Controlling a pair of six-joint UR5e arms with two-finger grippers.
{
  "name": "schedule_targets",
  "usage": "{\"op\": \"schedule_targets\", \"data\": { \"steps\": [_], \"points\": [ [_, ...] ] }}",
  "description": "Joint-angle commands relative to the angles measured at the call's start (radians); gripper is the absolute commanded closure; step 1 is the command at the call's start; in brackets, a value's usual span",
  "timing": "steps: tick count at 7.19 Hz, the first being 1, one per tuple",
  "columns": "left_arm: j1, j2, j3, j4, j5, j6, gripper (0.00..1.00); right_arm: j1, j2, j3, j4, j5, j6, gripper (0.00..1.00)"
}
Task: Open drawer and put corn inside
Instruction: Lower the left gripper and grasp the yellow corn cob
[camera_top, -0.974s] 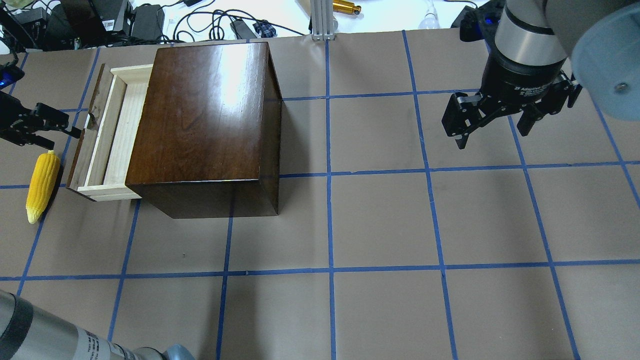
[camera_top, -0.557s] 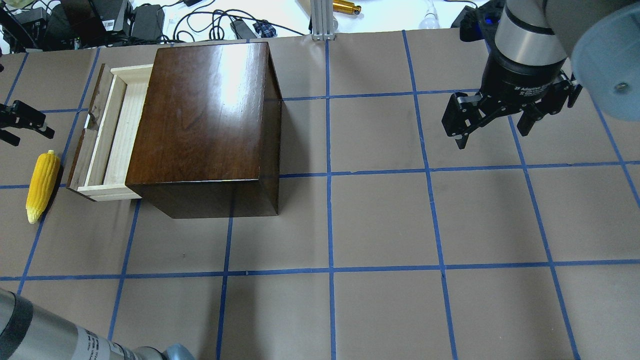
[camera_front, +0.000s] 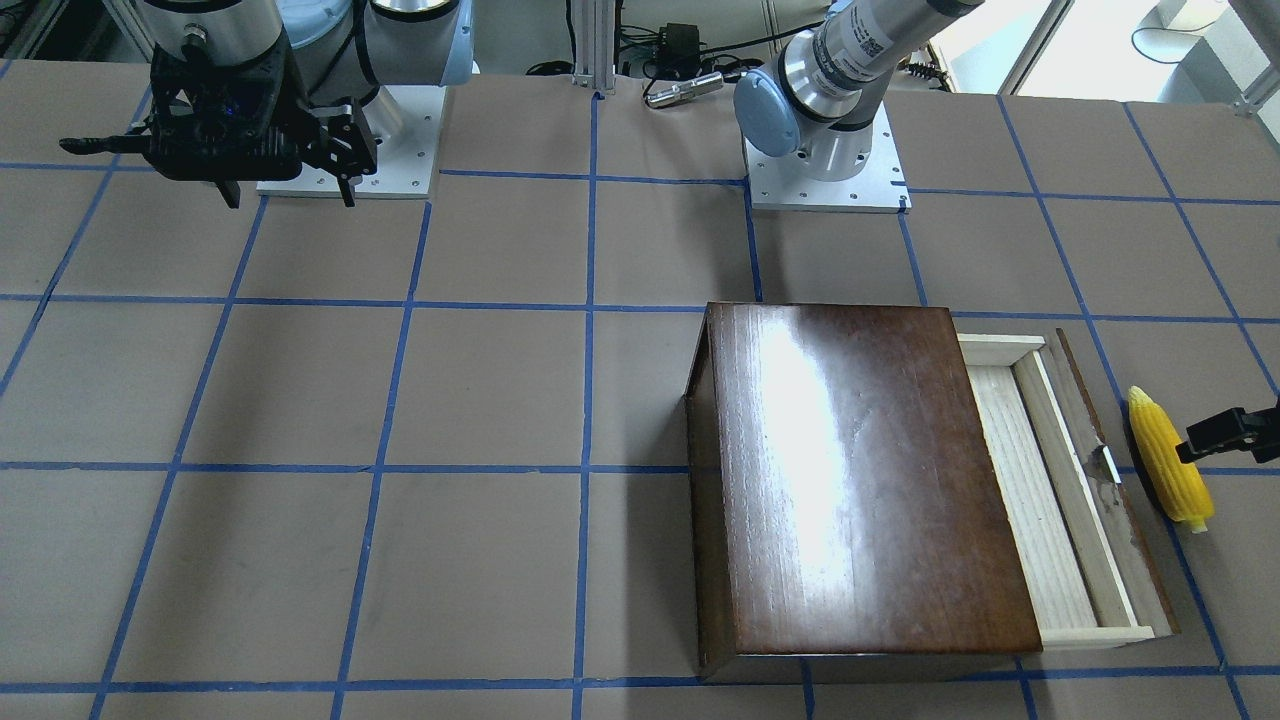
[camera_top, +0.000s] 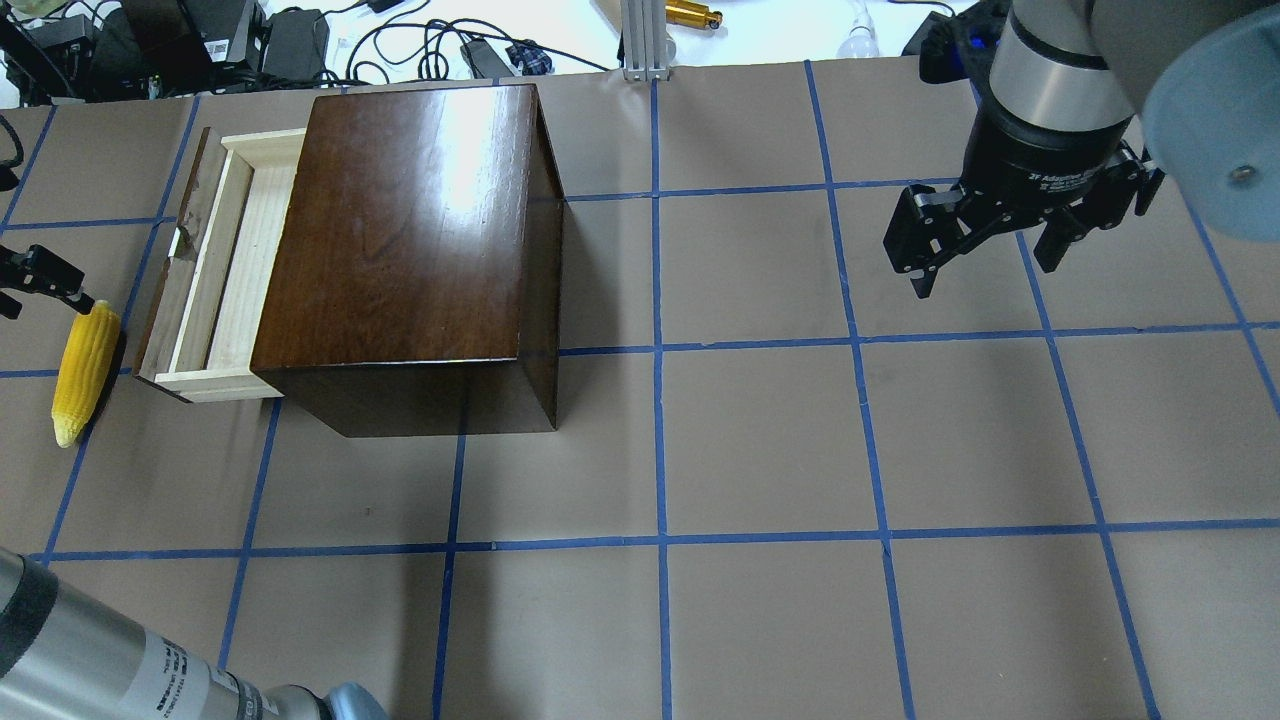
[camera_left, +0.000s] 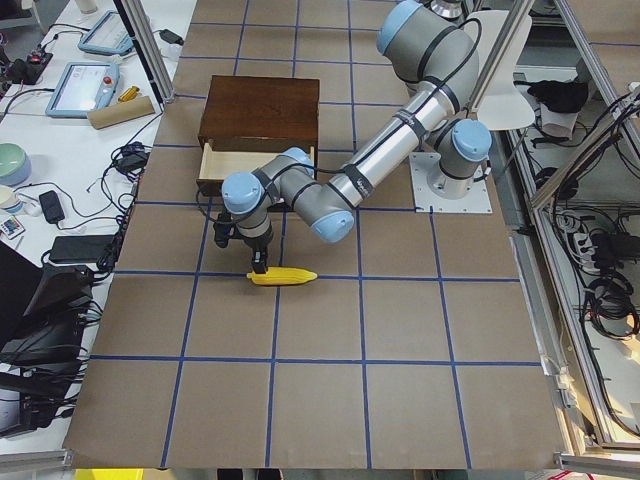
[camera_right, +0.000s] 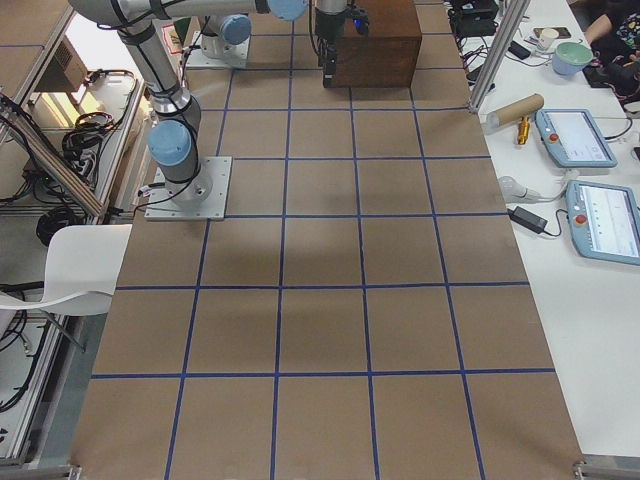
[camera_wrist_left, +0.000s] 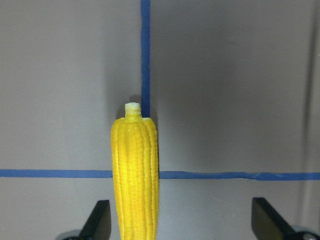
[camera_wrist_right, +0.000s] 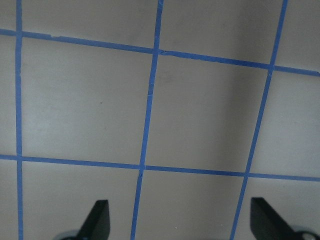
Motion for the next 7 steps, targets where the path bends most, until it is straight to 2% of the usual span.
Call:
{"op": "schedule_targets", "data": {
  "steps": [1,3,7],
  "points": [
    [0.008,-0.056,-0.022,0.059,0.012,0.019,0.0,0.0,0.001,0.0,0.0,0.0,-0.001,0.0],
    [0.008,-0.096,-0.05,0.131,0.041,0.017,0.0,0.0,0.001,0.0,0.0,0.0,0.0,0.0],
    [0.008,-0.13,-0.053,0.139,0.043,0.014,0.0,0.0,0.001,0.0,0.0,0.0,0.0,0.0]
  ]
}}
